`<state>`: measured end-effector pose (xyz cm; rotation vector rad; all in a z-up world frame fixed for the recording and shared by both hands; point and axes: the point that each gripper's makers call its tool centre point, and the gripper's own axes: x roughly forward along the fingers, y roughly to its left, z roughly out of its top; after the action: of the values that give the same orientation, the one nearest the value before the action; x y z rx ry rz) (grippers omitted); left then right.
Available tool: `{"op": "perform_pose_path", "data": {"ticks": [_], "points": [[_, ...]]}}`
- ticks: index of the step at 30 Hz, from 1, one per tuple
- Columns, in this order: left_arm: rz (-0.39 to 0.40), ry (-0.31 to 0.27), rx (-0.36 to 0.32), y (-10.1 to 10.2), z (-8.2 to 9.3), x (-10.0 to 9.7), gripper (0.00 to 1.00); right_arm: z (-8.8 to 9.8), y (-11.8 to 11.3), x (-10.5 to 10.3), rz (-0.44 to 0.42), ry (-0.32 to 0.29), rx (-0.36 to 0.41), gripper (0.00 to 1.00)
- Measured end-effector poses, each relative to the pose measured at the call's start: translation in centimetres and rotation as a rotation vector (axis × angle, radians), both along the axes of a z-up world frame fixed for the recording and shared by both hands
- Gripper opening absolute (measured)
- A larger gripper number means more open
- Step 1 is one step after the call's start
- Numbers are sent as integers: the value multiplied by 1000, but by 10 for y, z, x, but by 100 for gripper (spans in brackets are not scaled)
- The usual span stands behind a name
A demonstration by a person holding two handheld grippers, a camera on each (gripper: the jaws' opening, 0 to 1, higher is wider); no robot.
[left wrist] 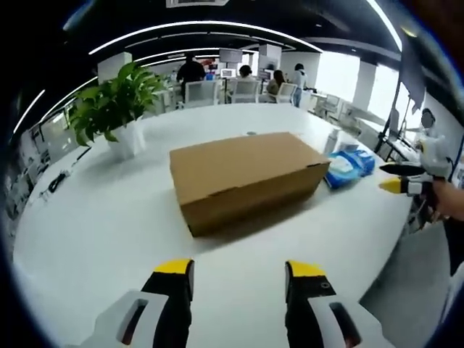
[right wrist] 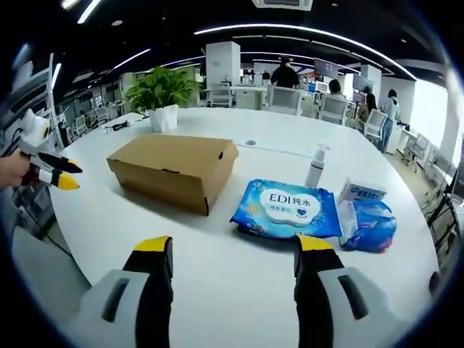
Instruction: Operate the shoe box by opening the lid, removing the specified soft item, and placing it in the target area until the item is outside and the box remains undamaged.
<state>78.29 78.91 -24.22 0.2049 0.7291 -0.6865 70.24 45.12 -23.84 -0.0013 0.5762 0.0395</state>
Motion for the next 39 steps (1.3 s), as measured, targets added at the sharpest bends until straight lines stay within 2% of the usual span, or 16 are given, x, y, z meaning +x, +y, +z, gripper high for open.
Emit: {"op": "perform_pose_path", "data": {"ticks": [3, 8, 18, 24, 29, 35, 39], "points": [[7, -11, -12, -4, 7, -8, 51, 1, -8, -8, -13, -1, 3, 67], [5, -13, -15, -9, 7, -13, 52, 8, -20, -23, -37, -10, 3, 69], [-13, -22, -10, -27, 15, -40, 52, 14, -50, -50, -84, -15, -1, 71], [-15, -26, 5, -28, 16, -44, 52, 13, -67, -64, -108, -8, -2, 71], [7, -25, 9, -25, 19, -46, 52, 12, -81, -77, -133, 1, 11, 72], [58, -11, -30, -20, 23, -52, 52, 7, -88, -85, -130, 19, 5, 72], [81, 0, -48, -24, 27, -61, 52, 11, -93, -86, -137, 15, 10, 73]]}}
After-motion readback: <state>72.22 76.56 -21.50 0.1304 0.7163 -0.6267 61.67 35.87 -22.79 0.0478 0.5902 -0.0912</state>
